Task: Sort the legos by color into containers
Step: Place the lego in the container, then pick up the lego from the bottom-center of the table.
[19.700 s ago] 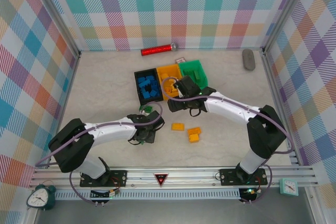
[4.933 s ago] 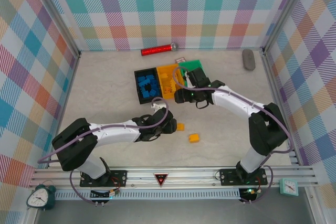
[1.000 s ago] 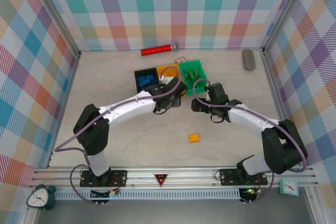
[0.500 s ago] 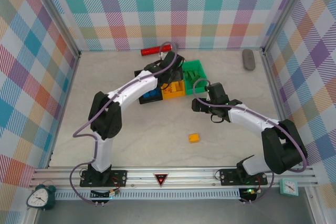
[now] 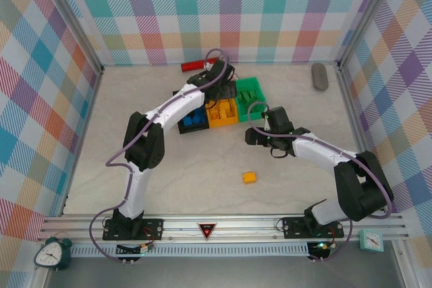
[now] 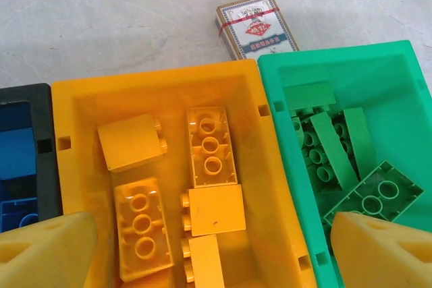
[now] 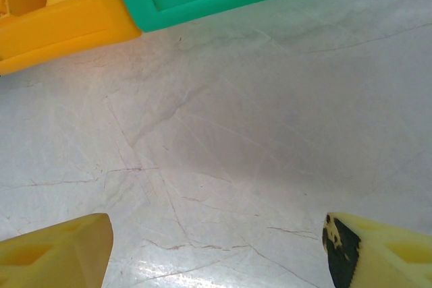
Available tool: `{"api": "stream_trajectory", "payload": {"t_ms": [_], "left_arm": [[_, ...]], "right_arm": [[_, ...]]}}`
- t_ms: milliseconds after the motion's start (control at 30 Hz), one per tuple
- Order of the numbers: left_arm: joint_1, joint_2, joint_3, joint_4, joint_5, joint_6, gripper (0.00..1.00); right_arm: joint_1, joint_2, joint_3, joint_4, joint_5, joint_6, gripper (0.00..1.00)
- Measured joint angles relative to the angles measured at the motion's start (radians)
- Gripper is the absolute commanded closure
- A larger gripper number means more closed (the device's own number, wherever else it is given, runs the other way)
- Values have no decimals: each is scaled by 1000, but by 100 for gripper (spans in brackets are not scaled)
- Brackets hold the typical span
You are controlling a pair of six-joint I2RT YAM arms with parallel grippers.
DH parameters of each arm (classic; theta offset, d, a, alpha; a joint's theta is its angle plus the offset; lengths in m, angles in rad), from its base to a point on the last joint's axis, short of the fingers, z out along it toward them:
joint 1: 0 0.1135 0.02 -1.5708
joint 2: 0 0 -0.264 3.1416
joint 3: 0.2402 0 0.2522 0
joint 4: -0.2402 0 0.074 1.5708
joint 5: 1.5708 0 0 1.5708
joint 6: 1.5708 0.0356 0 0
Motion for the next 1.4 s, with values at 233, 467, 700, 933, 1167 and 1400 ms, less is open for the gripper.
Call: {"api": "stream_trajectory", "payload": {"t_ms": [233, 467, 700, 933, 1167, 1400], "left_arm": [[0, -127, -238, 82, 35, -4, 12], [0, -337, -518, 227, 66, -34, 12], [0, -441, -668, 327, 81, -54, 12], [0, -541, -802, 372, 78, -60, 12], [-1, -624, -880, 373, 56, -60, 13], [-1, -681, -950, 369, 12, -60, 12]], "right_arm": [[20, -6, -2, -91, -81, -1, 18], [115, -142, -53, -260, -91, 8, 18], [237, -170, -63, -399, -78, 71, 18], [307, -167, -61, -458, -59, 133, 18], [363, -60, -16, -463, -27, 157, 20], [402, 8, 23, -454, 22, 167, 26]]}}
